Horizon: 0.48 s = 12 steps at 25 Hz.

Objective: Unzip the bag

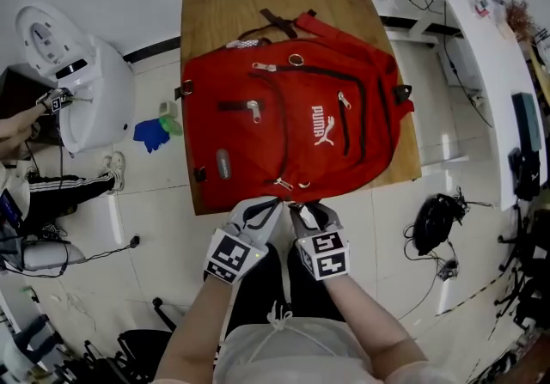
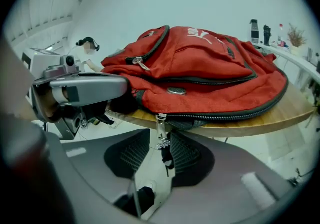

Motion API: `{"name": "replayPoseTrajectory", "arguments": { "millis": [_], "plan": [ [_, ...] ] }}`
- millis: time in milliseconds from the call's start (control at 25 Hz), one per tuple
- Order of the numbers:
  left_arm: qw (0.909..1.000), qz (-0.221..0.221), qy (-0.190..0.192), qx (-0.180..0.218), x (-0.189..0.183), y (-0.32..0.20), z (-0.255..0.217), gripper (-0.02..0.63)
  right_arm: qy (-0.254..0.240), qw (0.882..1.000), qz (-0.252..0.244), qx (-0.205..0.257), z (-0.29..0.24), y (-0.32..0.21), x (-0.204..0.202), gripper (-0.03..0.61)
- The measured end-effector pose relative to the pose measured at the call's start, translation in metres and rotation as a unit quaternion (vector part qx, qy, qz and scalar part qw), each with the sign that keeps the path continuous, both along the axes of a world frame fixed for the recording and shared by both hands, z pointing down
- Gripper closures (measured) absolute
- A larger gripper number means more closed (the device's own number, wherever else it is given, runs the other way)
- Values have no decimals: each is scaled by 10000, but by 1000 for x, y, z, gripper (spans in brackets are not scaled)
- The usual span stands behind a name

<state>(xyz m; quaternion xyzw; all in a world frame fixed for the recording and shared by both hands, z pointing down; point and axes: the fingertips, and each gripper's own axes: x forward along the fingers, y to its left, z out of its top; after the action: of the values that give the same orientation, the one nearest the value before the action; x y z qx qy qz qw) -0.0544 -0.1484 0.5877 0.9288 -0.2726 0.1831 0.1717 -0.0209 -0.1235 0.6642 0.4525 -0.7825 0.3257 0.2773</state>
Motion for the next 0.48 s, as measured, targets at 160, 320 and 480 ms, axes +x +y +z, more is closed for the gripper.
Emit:
{"name": "replayPoseTrajectory", "arguments": {
  "millis": [160, 320, 480],
  "plan": [
    [9999, -96, 63, -28, 2, -3, 1, 606, 10, 9995, 307, -22, 1, -2, 3, 473],
    [9999, -119, 68, -65, 3, -3, 4, 606, 52, 9993, 366, -58, 0, -2, 5, 515],
    [9998, -173, 51, -114, 3, -4, 5, 606, 95, 9998, 151, 4, -3, 2, 7, 571]
  ]
}}
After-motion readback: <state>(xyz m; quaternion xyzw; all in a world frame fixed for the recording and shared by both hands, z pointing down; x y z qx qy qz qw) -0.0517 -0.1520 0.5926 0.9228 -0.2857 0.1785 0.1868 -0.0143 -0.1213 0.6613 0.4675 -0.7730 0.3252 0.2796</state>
